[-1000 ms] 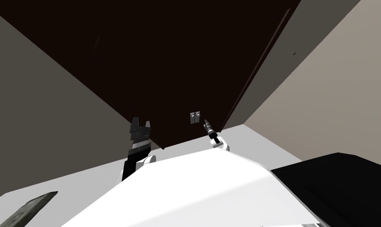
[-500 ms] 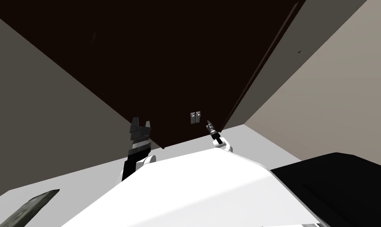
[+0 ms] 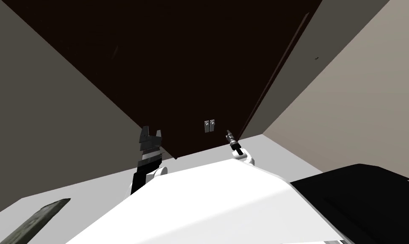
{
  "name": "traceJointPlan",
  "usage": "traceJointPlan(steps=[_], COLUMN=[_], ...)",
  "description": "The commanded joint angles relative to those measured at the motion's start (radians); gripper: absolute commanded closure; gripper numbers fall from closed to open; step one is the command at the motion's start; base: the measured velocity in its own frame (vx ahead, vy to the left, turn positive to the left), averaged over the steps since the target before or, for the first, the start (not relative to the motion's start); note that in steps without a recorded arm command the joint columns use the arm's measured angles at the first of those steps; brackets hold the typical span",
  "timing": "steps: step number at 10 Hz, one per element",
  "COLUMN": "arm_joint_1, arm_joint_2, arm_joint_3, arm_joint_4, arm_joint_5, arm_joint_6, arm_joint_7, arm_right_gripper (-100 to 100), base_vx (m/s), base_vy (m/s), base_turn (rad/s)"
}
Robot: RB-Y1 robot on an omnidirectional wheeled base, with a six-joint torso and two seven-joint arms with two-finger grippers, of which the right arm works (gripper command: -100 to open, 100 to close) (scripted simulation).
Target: Pull the door open
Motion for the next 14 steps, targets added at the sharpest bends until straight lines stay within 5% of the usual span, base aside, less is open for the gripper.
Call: traceJointPlan(steps=[1, 6, 12, 13, 14], arm_joint_1=[-0.006, -0.034, -0.099, -0.092, -0.092], arm_joint_2=[-0.012, -0.031, 0.008, 0.003, 0.003], arm_joint_3=[-0.035, -0.116, -0.074, -0.083, -0.083], arm_joint_4=[0.031, 0.086, 0.084, 0.088, 0.088], arm_joint_5=[-0.008, -0.032, -0.03, -0.031, -0.031], arm_joint_6=[-0.006, -0.009, -0.026, -0.024, -0.024], arm_joint_7=[0.003, 0.009, 0.011, 0.012, 0.012], arm_right_gripper=[-100, -100, -100, -100, 100], base_vx=[0.001, 0.061, 0.183, 0.092, -0.011], base_vy=[-0.016, -0.035, 0.026, 0.038, -0.002], base_turn=[0.056, 0.144, 0.177, 0.041, -0.037])
